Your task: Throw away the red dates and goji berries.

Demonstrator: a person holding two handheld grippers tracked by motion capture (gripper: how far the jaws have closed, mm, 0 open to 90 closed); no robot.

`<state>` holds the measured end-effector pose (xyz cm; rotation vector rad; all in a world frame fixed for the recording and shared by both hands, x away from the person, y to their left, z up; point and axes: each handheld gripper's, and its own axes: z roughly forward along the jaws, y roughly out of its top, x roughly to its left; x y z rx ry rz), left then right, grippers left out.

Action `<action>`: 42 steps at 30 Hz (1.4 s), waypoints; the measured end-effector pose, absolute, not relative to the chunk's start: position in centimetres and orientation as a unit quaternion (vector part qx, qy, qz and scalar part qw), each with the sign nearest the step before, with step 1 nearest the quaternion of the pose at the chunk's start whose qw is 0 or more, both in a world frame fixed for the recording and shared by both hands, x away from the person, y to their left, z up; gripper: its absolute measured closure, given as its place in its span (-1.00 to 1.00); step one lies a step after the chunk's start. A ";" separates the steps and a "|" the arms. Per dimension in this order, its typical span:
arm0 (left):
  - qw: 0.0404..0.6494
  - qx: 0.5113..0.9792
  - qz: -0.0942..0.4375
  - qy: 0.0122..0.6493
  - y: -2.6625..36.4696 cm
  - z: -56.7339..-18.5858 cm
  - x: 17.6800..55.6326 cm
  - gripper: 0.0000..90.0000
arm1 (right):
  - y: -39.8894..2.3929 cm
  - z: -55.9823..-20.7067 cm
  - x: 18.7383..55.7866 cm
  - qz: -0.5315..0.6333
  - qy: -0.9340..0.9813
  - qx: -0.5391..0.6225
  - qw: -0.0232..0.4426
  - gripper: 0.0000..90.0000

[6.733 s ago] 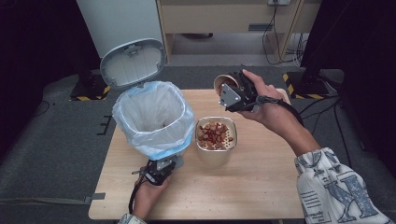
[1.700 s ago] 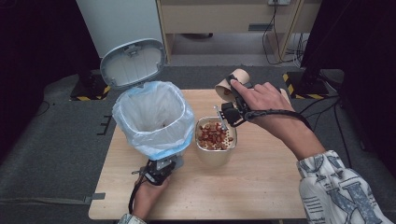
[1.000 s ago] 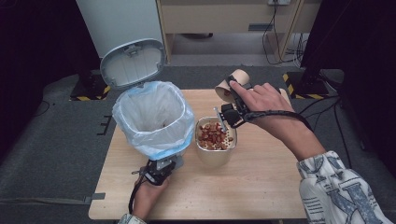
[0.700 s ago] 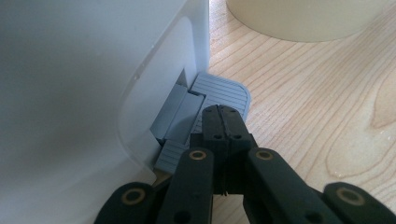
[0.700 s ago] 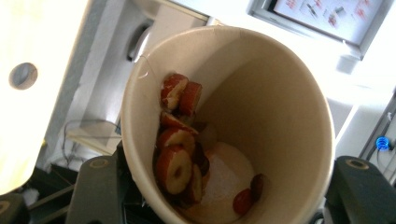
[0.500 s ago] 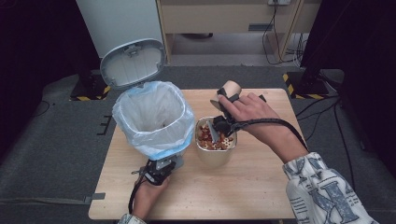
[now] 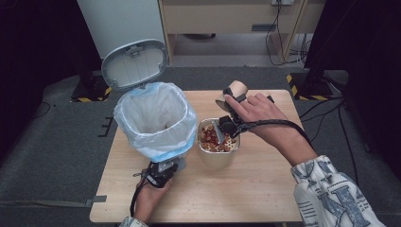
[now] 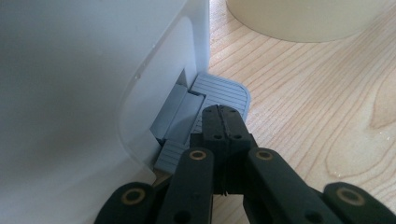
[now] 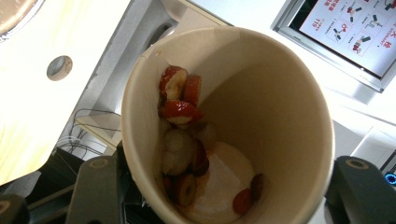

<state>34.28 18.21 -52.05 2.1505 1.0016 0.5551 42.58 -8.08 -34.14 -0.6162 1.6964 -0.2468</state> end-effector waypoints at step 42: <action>0.351 0.825 0.211 0.389 18.2 -52.1 34.3 0.99 | -10.5 -34.5 43.0 0.045 0.815 -0.142 0.560 -0.16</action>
